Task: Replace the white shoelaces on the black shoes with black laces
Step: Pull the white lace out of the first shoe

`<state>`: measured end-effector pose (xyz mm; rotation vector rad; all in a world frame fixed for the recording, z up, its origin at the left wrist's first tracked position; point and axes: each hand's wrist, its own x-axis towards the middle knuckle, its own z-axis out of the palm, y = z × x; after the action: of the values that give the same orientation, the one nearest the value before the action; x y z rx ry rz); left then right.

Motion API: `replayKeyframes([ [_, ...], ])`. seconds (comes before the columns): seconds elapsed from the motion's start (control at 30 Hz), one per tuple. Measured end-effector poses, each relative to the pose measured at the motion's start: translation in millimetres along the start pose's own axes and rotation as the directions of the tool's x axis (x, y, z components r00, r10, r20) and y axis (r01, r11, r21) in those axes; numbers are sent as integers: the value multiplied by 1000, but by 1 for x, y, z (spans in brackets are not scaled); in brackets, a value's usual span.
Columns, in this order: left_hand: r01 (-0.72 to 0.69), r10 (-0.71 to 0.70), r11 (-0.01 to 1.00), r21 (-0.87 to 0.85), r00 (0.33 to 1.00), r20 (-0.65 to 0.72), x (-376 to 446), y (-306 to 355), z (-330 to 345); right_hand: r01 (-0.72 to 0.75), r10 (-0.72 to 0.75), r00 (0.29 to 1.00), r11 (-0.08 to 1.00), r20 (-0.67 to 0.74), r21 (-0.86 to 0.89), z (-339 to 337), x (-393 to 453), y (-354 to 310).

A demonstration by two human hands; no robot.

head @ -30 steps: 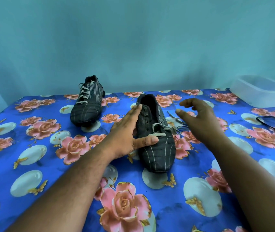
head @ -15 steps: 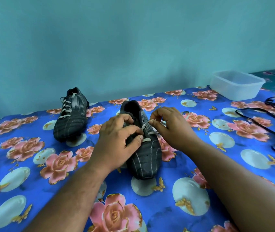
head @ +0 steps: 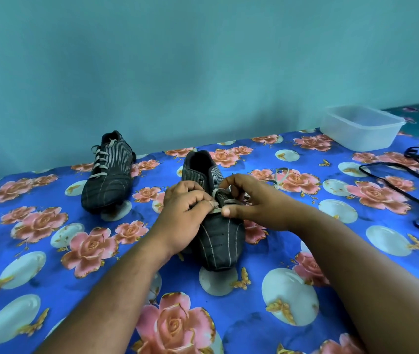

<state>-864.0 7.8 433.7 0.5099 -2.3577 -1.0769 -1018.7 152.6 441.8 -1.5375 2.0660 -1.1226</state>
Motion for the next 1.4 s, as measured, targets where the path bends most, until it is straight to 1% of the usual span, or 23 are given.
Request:
replayKeyframes([
  [0.07, 46, -46, 975, -218, 999, 6, -1, 4, -3, -5, 5, 1000, 1000, 29, 11, 0, 0, 3],
  [0.13, 104, -101, 889, -446, 994, 30, -4, 10, -5, -2, 2, 1000, 1000, 16, 8, 0, 0, 5],
  [0.2, 186, -185, 820, -541, 981, 58, -7, 17, -7, 10, -10, 1000, 1000, -6, -25, 0, 1, 6],
  [0.23, 196, -199, 822, -535, 979, 54, -7, 19, -8, 15, -15, 1000, 999, -16, -42, 0, 2, 6],
  [0.27, 176, -183, 859, -481, 983, 32, -6, 19, -8, 17, -19, 999, 998, -26, -60, 0, 2, 7],
  [0.37, 67, -75, 984, -163, 996, -44, -4, 12, -4, 10, -16, 998, 993, -57, -117, 2, 4, 11],
  [0.4, 53, -60, 994, -94, 995, -78, -4, 10, -2, 7, -16, 998, 992, -64, -130, 2, 5, 12],
  [0.43, 51, -60, 996, -79, 993, -105, -5, 9, -1, 6, -15, 998, 991, -67, -135, 2, 5, 13],
  [0.5, 72, -86, 991, -111, 987, -132, -6, 9, 1, 2, -12, 997, 992, -72, -126, 3, 5, 13],
  [0.57, 123, -152, 957, -262, 984, -94, -7, 13, 0, 1, -10, 997, 993, -76, -116, 3, 6, 14],
  [0.67, 230, -267, 810, -540, 964, 10, -8, 23, -4, -5, -5, 997, 993, -82, -121, 4, 6, 16],
  [0.73, 295, -342, 691, -659, 938, 62, -8, 25, -8, -13, 4, 997, 992, -79, -122, 4, 6, 15],
  [0.77, 302, -339, 672, -676, 937, 82, -8, 26, -9, -16, 7, 997, 993, -78, -119, 5, 6, 15],
  [0.8, 285, -303, 716, -637, 949, 84, -8, 25, -9, -16, 7, 997, 993, -78, -117, 5, 6, 15],
  [0.87, 204, -215, 866, -456, 976, 29, -8, 22, -7, -13, 3, 997, 993, -80, -119, 5, 6, 16],
  [0.9, 172, -189, 914, -366, 982, -11, -7, 19, -5, -15, 6, 997, 993, -79, -119, 5, 6, 17],
  [0.97, 155, -176, 947, -282, 983, -52, -6, 15, -5, -21, 12, 997, 993, -75, -117, 5, 6, 17],
  [1.1, 170, -200, 932, -319, 978, -60, -6, 11, -12, -10, 2, 997, 994, -76, -107, 5, 6, 17],
  [1.2, 200, -247, 887, -415, 967, -62, -5, 15, -14, -16, 9, 997, 996, -72, -91, 6, 6, 18],
  [1.23, 221, -298, 840, -496, 951, -79, -3, 16, -16, -15, 8, 997, 996, -72, -91, 6, 6, 18],
  [1.3, 264, -429, 694, -669, 899, -89, 2, 14, -24, -15, 9, 997, 996, -71, -87, 6, 6, 18],
  [1.33, 291, -477, 664, -689, 874, -90, 3, 11, -28, -17, 12, 998, 996, -69, -84, 6, 6, 18],
  [1.4, 364, -491, 748, -555, 866, -95, 3, 5, -32, -18, 12, 998, 996, -65, -91, 6, 6, 18],
])
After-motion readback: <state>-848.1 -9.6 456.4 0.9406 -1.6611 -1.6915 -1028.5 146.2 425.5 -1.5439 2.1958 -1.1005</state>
